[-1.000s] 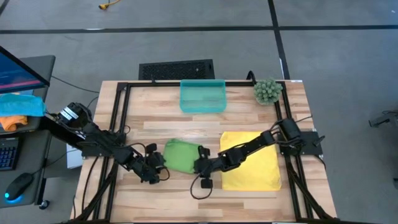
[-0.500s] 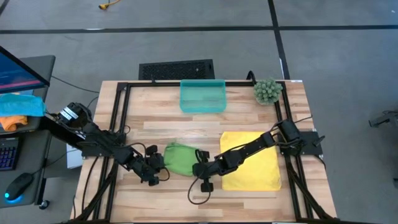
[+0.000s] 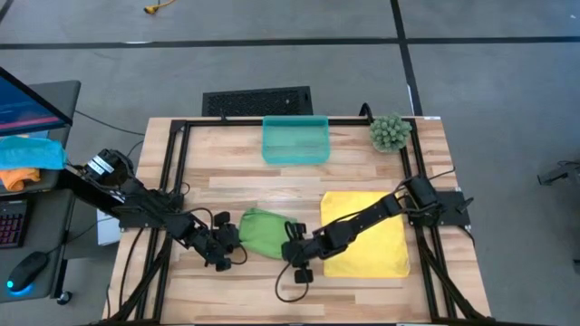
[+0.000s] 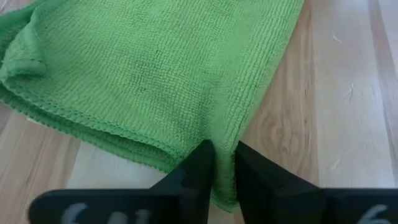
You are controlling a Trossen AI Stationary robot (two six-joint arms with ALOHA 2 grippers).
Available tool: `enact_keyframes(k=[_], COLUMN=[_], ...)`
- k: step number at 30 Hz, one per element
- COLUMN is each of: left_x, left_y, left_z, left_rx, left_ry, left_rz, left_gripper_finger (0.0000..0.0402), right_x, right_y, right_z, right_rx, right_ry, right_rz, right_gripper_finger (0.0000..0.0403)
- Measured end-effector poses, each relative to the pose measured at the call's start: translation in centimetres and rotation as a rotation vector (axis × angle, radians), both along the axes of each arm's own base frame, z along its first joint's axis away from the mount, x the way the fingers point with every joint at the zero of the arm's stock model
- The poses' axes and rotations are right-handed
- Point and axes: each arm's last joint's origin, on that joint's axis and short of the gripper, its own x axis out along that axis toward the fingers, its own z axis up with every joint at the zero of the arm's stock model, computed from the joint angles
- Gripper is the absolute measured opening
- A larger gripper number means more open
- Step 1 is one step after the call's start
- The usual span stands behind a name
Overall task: Roll microfiber towels into tight, uniform cylinder then place into a basket
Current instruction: Roll the green towel
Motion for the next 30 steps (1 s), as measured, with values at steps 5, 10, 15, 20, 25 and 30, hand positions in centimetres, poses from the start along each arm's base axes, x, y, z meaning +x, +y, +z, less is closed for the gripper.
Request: enact_keyframes(k=[5, 10, 15, 20, 25, 30], left_x=[0.1, 0.2, 0.2, 0.3, 0.9, 1.6], left_y=[-0.1, -0.1, -0.2, -0.2, -0.6, -1.2], left_z=[0.1, 0.2, 0.2, 0.3, 1.0, 1.9], left_rx=[0.000, -0.003, -0.005, 0.001, 0.003, 0.019], left_ry=[-0.006, -0.011, -0.013, -0.019, -0.049, -0.078], left_rz=[-0.017, -0.017, -0.017, -0.015, -0.012, -0.057], left_gripper_finger=[0.0122, 0.0185, 0.0219, 0.0220, 0.0218, 0.0218], right_x=[-0.3, -1.0, -1.7, -1.9, -0.8, 0.2], right_y=[0.1, -0.6, -0.4, 0.3, 0.7, -0.3], right_z=[0.3, 1.5, 3.7, 4.4, 4.8, 3.9], right_rx=[-0.006, -0.014, 0.001, -0.002, -0.029, -0.042], right_ry=[0.014, 0.067, 0.050, 0.010, -0.117, -0.135], right_rz=[0.009, -0.015, -0.012, 0.022, 0.096, 0.087], right_gripper_finger=[0.0209, 0.0234, 0.0230, 0.0223, 0.0219, 0.0219])
